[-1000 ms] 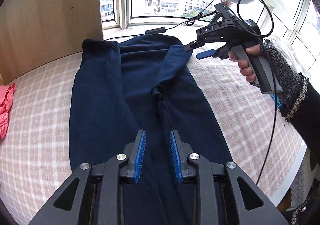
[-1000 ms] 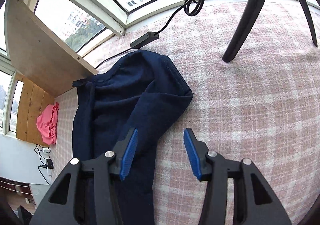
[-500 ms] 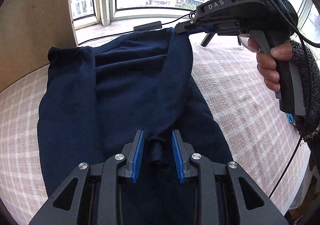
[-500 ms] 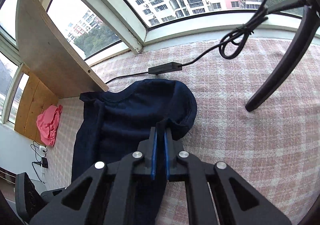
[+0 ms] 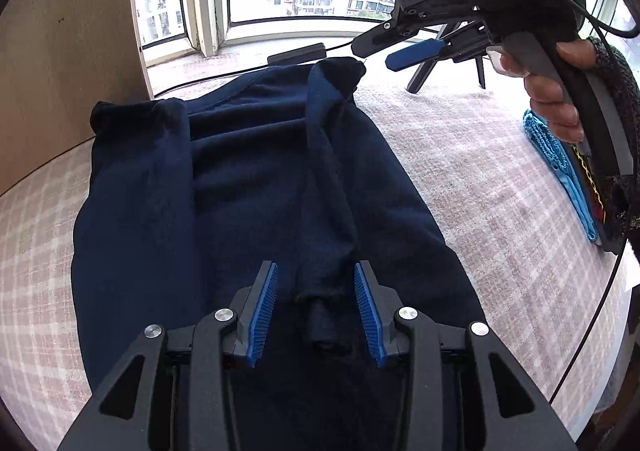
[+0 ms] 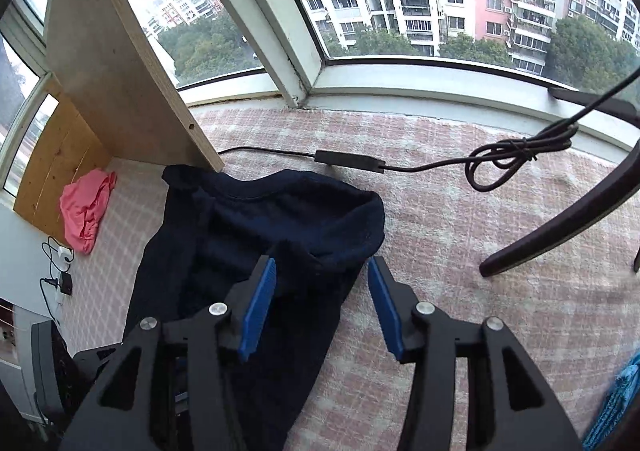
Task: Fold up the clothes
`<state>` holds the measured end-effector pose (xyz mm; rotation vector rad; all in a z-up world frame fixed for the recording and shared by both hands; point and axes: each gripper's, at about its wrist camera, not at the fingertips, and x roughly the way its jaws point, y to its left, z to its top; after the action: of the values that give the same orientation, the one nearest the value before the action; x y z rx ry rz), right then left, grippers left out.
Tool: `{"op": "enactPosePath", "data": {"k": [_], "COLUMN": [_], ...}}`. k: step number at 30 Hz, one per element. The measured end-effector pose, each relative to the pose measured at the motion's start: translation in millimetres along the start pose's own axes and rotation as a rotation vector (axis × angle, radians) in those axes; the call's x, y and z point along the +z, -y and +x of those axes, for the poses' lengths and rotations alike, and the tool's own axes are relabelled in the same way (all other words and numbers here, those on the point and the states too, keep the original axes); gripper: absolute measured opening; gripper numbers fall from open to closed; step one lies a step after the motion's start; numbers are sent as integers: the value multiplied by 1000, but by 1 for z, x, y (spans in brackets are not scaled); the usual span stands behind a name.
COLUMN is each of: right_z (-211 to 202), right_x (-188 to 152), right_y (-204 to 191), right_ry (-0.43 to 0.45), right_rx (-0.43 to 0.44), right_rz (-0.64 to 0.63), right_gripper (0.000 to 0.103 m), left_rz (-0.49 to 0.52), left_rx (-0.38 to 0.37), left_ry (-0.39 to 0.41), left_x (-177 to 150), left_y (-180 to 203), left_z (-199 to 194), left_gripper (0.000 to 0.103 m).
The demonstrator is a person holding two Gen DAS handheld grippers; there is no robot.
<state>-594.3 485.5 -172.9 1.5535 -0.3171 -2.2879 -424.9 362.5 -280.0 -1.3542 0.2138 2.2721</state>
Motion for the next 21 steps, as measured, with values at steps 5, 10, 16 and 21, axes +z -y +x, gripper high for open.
{"op": "enactPosePath", "data": {"k": [5,10,16,21], "right_z": [30,55,39,3], "right_x": [9,20,43,27], "right_y": [13,-15,-48,-12], "right_ry": [-46,-71,-24,104], "right_rx": [39,21,41,-51], "right_rz": [100,6,-95,-73], "right_gripper": [46,9,21,38], "left_rz": [23,-46,-138,-83], "left_rx": [18,-17,-58,-33], "left_ry": [-17,-33,-35,40], "left_x": [5,5,5,22], "left_y": [1,-12,-28,-22], "left_z": [9,8,-2,-24], "left_gripper": [39,7,20,32]}}
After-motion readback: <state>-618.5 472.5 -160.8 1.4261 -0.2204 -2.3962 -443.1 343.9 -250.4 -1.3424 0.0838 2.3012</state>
